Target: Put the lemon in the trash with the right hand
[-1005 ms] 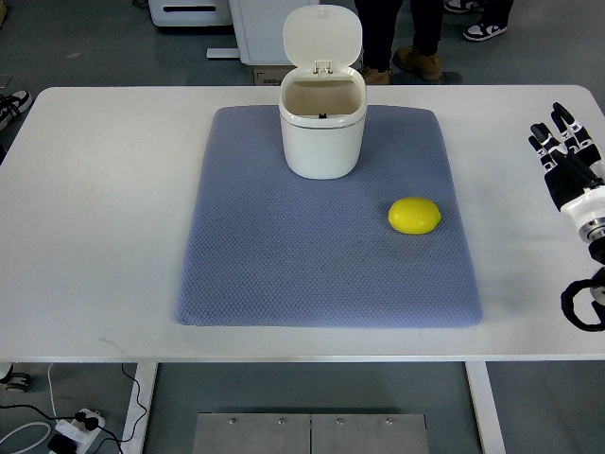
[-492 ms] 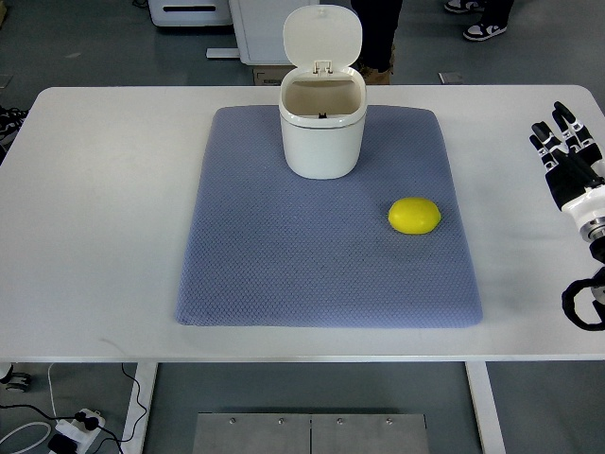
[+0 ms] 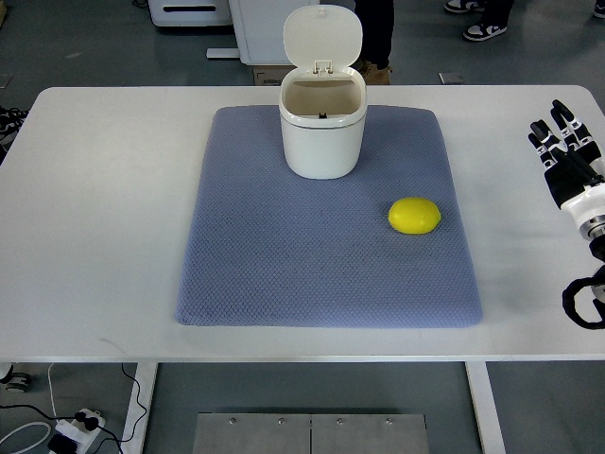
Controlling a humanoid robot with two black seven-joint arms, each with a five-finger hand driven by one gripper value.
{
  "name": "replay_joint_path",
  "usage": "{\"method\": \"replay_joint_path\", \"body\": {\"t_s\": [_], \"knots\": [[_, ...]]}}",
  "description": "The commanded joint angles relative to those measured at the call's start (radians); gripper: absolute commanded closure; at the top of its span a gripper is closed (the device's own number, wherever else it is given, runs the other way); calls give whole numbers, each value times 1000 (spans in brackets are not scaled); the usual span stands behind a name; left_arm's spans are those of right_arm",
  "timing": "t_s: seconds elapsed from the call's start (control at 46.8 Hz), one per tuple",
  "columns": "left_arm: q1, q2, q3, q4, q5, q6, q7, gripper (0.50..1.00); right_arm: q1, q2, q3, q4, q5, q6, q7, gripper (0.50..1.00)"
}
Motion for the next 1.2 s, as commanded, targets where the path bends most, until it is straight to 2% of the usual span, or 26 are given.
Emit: {"method": "replay_joint_path", "body": {"t_s": [0.0, 0.342, 0.684, 1.005, 1.176], "knots": [[-1, 0, 0, 0, 0, -1, 0, 500, 1, 2, -4, 4, 0, 0, -1, 500], [1, 0, 0, 0, 0, 1, 0, 500, -4, 8, -36, 50, 0, 6, -1, 500], [-1, 0, 0, 0, 0, -1, 0, 500, 7, -6, -59, 50, 0, 74, -16, 500], [-1, 0, 0, 0, 0, -1, 0, 500, 44, -34, -165, 50, -2, 123, -16, 500], [-1, 0, 0, 0, 0, 1, 0, 500, 79, -90, -268, 49, -2, 148, -9, 500]]}}
